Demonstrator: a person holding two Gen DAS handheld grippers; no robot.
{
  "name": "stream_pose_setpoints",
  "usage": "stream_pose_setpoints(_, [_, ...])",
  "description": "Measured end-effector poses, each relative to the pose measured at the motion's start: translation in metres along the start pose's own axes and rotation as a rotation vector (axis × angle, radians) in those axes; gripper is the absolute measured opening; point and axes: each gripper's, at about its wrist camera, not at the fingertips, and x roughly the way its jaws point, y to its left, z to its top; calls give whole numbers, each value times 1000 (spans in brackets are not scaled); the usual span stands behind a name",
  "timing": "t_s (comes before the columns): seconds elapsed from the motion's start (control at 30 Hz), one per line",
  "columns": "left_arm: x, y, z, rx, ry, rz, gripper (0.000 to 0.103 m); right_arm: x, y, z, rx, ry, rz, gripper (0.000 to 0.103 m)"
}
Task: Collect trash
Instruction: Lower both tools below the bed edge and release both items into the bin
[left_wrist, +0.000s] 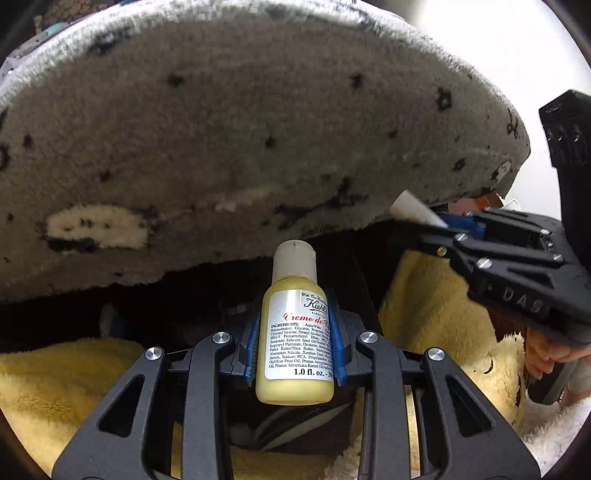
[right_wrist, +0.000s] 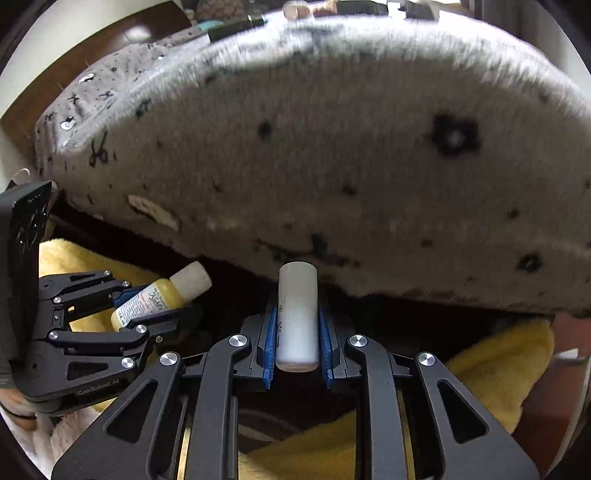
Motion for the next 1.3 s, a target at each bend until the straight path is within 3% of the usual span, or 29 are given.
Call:
stream_pose_setpoints(0.13, [18, 2, -1, -9, 57, -16, 29, 24, -5, -8, 43, 75, 28, 21])
stream_pose_setpoints(0.27, [37, 8, -1, -24, 123, -44, 29, 35, -7, -11, 52, 106, 22, 20])
stream_pose_setpoints(0.53, [48, 11, -7, -35, 177, -56, 29, 46, -5, -6, 60, 130, 7, 21])
stream_pose_setpoints(0.6, [48, 11, -7, -43, 182, -57, 28, 47, -5, -4, 65, 132, 3, 22])
stream_pose_setpoints(0.67, [48, 14, -7, -48, 180, -57, 33, 47, -4, -1, 68, 129, -1, 31])
stream_pose_setpoints(0.87, [33, 13, -3, -39, 129, -22, 52, 34, -14, 7, 78, 81, -27, 44])
stream_pose_setpoints(1.07, [5, 10, 9, -22, 40, 27, 63, 5, -22, 15, 73, -30, -82, 69])
stream_pose_setpoints(1.3, [-41, 4, 30, 14, -105, 95, 73, -43, -31, 36, 44, -196, -202, 77])
